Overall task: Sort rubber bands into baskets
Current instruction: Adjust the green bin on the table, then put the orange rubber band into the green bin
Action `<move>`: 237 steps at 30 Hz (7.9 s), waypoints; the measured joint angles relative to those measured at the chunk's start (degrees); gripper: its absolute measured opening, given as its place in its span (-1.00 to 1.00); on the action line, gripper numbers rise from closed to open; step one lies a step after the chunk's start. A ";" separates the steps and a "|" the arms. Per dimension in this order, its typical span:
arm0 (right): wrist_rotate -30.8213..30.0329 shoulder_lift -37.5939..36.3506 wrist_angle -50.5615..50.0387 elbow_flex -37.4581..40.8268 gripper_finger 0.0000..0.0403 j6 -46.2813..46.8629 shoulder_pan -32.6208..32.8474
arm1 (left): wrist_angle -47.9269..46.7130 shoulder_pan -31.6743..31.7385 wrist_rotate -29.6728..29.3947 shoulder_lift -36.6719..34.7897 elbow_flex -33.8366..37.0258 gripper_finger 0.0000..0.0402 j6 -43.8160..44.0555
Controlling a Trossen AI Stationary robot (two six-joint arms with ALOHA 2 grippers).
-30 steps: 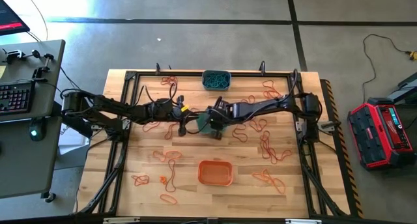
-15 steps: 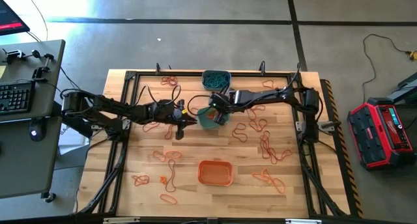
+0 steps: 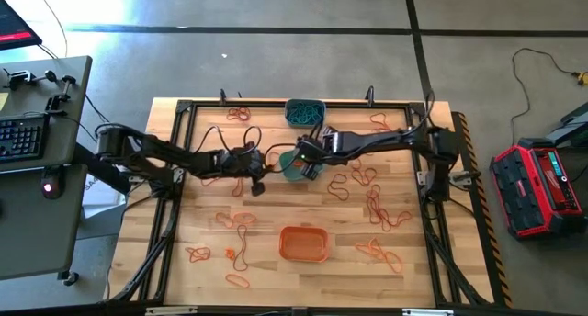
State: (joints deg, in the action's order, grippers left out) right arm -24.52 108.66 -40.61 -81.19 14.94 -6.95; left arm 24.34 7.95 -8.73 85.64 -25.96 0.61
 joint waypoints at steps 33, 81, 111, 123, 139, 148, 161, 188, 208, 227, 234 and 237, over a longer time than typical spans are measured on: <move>8.70 -1.93 -9.42 8.94 -1.00 -0.40 -5.69 | 13.64 5.43 -5.31 9.93 -2.69 -0.83 1.31; -2.50 -23.79 36.68 38.44 -1.00 0.13 13.10 | -41.92 -28.93 1.61 -18.47 -2.64 -0.63 20.98; -5.17 -23.69 36.88 38.73 -1.00 -3.45 14.19 | -49.63 -25.55 -4.49 -6.99 -8.75 -0.98 26.22; -4.19 -23.69 36.60 38.73 -1.00 -3.37 14.20 | -45.26 -10.58 -8.33 -7.12 -20.74 -1.00 5.34; -4.40 -23.69 36.82 38.66 -1.00 -3.43 14.09 | -22.53 2.16 -3.29 0.80 -21.29 -1.00 -6.37; -4.44 -23.69 36.99 38.64 -1.00 -3.43 14.09 | -20.10 4.09 -0.63 7.74 -26.42 -1.00 -9.91; -14.73 -23.69 36.62 38.64 -1.00 -2.33 13.89 | -27.94 4.53 -0.78 16.76 -34.21 -0.97 -16.64; -5.57 -17.79 36.11 38.71 -1.00 11.82 8.70 | -10.71 -0.69 -1.00 8.32 -24.67 -0.42 -12.69; -7.63 -21.08 30.48 38.62 -1.00 8.33 15.20 | -54.31 0.13 -11.90 -23.42 -13.46 -0.43 13.59; -7.40 -21.13 29.57 38.63 -1.00 7.99 15.38 | -72.86 14.03 -11.21 -16.38 -13.46 -0.43 26.94; -7.42 -21.13 29.49 38.63 -1.00 7.63 15.38 | -69.09 19.77 -9.43 -11.48 -13.46 -0.43 12.50; -7.42 -21.13 29.45 38.64 -1.00 7.50 15.38 | -66.47 20.46 -8.25 -9.22 -13.46 -0.43 2.55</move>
State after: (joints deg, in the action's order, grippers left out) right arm -31.94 87.54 -11.16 -42.55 22.44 8.43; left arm -42.13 28.41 -16.98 76.43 -39.42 3.15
